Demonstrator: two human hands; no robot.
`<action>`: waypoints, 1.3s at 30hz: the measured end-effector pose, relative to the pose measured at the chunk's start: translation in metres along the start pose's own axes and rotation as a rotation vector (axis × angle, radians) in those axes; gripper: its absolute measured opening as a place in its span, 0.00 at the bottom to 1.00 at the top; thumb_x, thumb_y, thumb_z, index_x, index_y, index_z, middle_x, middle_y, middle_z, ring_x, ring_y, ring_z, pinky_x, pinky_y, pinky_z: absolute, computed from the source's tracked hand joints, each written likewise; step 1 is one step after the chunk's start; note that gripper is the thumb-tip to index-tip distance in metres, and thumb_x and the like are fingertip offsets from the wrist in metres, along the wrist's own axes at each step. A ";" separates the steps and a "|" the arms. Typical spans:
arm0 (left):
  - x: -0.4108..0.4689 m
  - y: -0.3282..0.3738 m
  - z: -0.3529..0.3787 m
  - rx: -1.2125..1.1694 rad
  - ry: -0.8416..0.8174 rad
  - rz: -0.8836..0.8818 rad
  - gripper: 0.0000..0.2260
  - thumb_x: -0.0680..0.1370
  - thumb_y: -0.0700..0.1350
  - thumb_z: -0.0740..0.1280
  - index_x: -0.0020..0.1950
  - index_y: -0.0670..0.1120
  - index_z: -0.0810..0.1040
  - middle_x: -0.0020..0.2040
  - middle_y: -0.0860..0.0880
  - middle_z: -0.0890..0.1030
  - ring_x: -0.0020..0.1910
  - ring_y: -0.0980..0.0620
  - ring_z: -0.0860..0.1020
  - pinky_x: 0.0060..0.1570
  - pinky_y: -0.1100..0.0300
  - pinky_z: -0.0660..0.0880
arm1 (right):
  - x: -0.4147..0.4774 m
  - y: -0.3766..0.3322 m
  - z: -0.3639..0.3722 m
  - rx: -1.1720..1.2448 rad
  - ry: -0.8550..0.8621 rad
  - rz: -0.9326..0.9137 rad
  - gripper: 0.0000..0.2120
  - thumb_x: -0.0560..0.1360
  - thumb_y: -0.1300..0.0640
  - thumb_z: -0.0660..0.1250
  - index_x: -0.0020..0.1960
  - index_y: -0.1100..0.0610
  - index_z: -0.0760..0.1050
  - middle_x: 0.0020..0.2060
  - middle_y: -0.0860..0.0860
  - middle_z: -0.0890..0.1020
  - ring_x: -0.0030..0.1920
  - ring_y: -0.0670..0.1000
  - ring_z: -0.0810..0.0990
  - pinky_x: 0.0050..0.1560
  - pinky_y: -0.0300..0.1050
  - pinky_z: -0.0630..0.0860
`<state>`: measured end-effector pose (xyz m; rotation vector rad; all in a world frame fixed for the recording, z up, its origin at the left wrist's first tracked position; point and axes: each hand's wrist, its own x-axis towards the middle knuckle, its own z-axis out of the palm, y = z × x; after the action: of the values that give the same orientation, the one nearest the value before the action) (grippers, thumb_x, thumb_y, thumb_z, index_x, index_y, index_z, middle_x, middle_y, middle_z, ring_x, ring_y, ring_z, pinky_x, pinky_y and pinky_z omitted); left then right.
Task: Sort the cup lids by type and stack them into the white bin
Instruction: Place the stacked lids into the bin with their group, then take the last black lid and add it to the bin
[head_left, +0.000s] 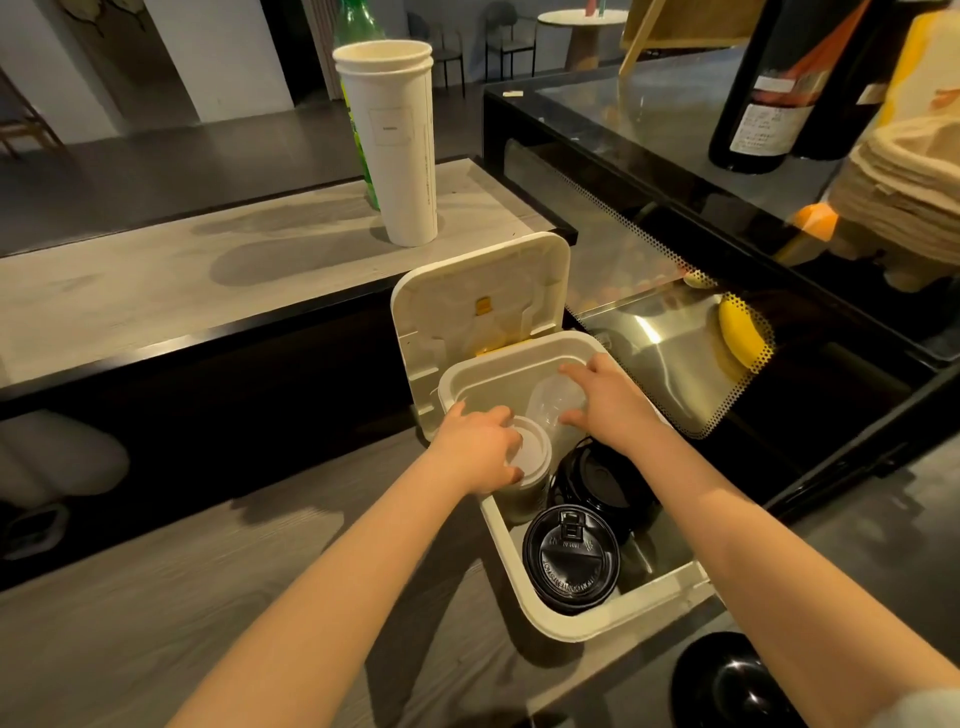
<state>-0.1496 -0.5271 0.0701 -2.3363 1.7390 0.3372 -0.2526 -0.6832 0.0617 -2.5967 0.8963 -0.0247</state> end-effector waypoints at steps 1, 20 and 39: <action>0.001 0.000 0.001 0.000 -0.001 -0.005 0.17 0.77 0.57 0.60 0.62 0.51 0.74 0.68 0.48 0.66 0.64 0.47 0.71 0.72 0.43 0.50 | 0.003 -0.003 -0.001 -0.048 -0.009 -0.015 0.33 0.71 0.51 0.72 0.73 0.50 0.62 0.63 0.54 0.66 0.59 0.55 0.73 0.57 0.47 0.70; -0.073 -0.050 0.003 -0.298 0.408 -0.300 0.23 0.79 0.57 0.58 0.73 0.51 0.65 0.75 0.51 0.63 0.76 0.51 0.55 0.73 0.46 0.51 | -0.015 -0.077 -0.010 -0.117 0.066 -0.215 0.29 0.77 0.46 0.63 0.74 0.51 0.59 0.70 0.51 0.67 0.68 0.54 0.66 0.62 0.51 0.70; -0.384 -0.168 0.144 -0.507 0.505 -1.138 0.23 0.77 0.51 0.65 0.69 0.41 0.70 0.70 0.43 0.70 0.71 0.45 0.64 0.71 0.53 0.58 | -0.115 -0.356 0.132 -0.030 -0.230 -0.930 0.22 0.78 0.47 0.61 0.70 0.52 0.66 0.64 0.50 0.73 0.64 0.52 0.72 0.58 0.48 0.74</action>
<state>-0.1034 -0.0866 0.0552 -3.5039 0.1481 -0.0440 -0.1156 -0.3121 0.0839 -2.7219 -0.4282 0.0334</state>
